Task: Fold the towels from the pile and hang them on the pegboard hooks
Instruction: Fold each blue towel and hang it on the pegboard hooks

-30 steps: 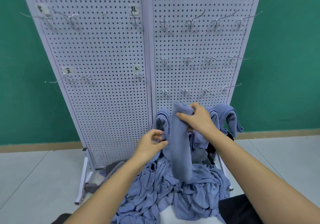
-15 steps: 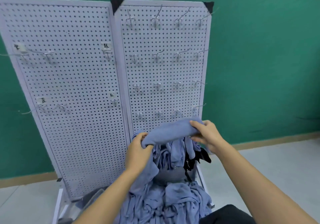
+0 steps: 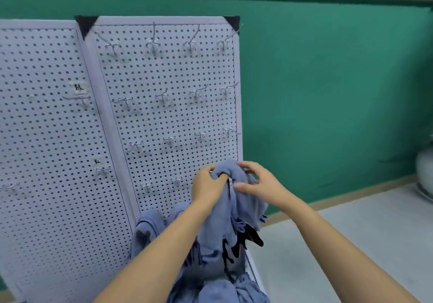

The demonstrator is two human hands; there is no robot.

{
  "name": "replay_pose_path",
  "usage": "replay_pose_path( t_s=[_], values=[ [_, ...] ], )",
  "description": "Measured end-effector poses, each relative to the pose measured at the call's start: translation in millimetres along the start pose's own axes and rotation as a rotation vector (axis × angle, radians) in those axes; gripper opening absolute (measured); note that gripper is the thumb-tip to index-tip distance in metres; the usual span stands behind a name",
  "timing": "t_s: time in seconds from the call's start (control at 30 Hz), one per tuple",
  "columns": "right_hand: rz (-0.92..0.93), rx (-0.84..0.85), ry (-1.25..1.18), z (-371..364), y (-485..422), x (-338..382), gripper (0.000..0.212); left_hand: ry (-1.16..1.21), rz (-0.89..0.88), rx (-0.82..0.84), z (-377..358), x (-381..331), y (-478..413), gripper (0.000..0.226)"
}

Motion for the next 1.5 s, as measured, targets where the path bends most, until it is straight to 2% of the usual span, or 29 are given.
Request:
replay_pose_path(
  t_s=[0.07,0.1,0.17,0.23,0.4,0.5,0.67,0.8,0.93,1.0,1.1,1.23,1.33,1.5],
  values=[
    [0.02,-0.014,0.166,16.1,-9.8,-11.7,0.072,0.003,-0.024,0.036,-18.1,-9.5,-11.0,0.012],
    [0.026,-0.04,0.228,24.1,-15.6,-18.3,0.07,-0.012,-0.038,0.052,-26.3,-12.4,-15.8,0.017],
    [0.032,-0.125,0.285,42.5,-28.2,-28.8,0.053,-0.072,-0.081,0.072,-38.0,-17.0,-23.4,0.023],
    [0.039,-0.204,0.307,60.1,-39.7,-31.5,0.037,-0.126,-0.117,0.073,-43.3,-17.2,-32.7,0.01],
    [0.109,-0.268,0.381,82.2,-76.0,-17.8,0.031,-0.168,-0.162,-0.004,-50.2,-25.9,-63.8,0.017],
    [0.068,-0.27,0.395,84.4,-97.9,-30.1,0.03,-0.186,-0.153,-0.016,-65.3,-25.1,-84.0,0.009],
    [-0.041,-0.258,0.416,76.7,-116.5,-68.8,0.023,-0.303,-0.097,-0.027,-88.2,-8.9,-105.3,0.011],
    [-0.12,-0.188,0.478,59.6,-119.3,-97.6,0.03,-0.44,-0.113,-0.033,-102.7,7.9,-102.7,0.01],
    [-0.19,-0.103,0.524,36.0,-110.3,-121.1,0.021,-0.426,-0.101,0.004,-114.1,29.0,-90.4,0.031],
    [-0.206,-0.068,0.503,25.2,-106.4,-128.3,0.027,-0.39,-0.106,0.032,-118.7,33.8,-86.5,0.039],
    [-0.205,-0.071,0.443,21.1,-100.3,-126.2,0.036,-0.361,-0.125,0.072,-120.0,35.6,-82.1,0.047],
    [-0.141,-0.17,0.41,30.1,-80.1,-105.3,0.048,-0.34,-0.136,0.126,-110.2,33.7,-65.8,0.056],
    [-0.091,-0.208,0.38,29.2,-57.3,-80.2,0.048,-0.342,-0.156,0.139,-91.7,27.8,-46.3,0.052],
    [-0.023,-0.142,0.37,-4.3,-15.2,-26.3,0.042,-0.375,-0.15,0.121,-30.8,34.6,-6.3,0.036]
  ],
)
Point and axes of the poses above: each hand's wrist, its own y-axis away from the middle knuckle, its own z-axis out of the back of the hand, x = y × z, the point moved 6 cm from there along -y, towards the middle knuckle, and after that the axes turned 8 degrees about -y, right-handed, at the moved point
